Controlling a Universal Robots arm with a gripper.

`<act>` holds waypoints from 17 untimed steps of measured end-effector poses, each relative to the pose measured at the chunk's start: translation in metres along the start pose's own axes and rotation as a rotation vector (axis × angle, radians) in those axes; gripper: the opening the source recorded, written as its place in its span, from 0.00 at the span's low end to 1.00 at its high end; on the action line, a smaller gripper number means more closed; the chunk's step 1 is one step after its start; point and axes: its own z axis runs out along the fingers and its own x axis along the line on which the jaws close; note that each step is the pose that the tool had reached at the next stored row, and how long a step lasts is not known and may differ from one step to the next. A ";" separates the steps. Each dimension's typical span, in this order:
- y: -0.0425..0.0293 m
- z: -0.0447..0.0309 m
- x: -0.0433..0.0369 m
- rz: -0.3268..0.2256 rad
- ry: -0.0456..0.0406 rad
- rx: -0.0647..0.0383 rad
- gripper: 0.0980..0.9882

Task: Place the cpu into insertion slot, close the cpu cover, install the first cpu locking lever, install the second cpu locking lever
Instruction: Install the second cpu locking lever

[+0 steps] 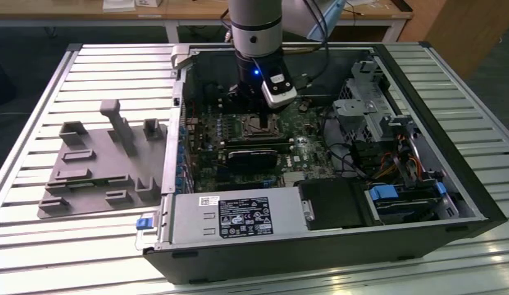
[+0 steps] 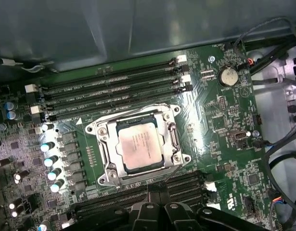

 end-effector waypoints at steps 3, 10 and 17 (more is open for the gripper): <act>-0.0023 0.0005 -0.0005 -0.004 0.0001 0.000 0.00; -0.0044 0.0016 0.0000 -0.031 0.0002 -0.004 0.00; -0.0060 0.0027 0.0021 -0.036 0.0003 -0.005 0.00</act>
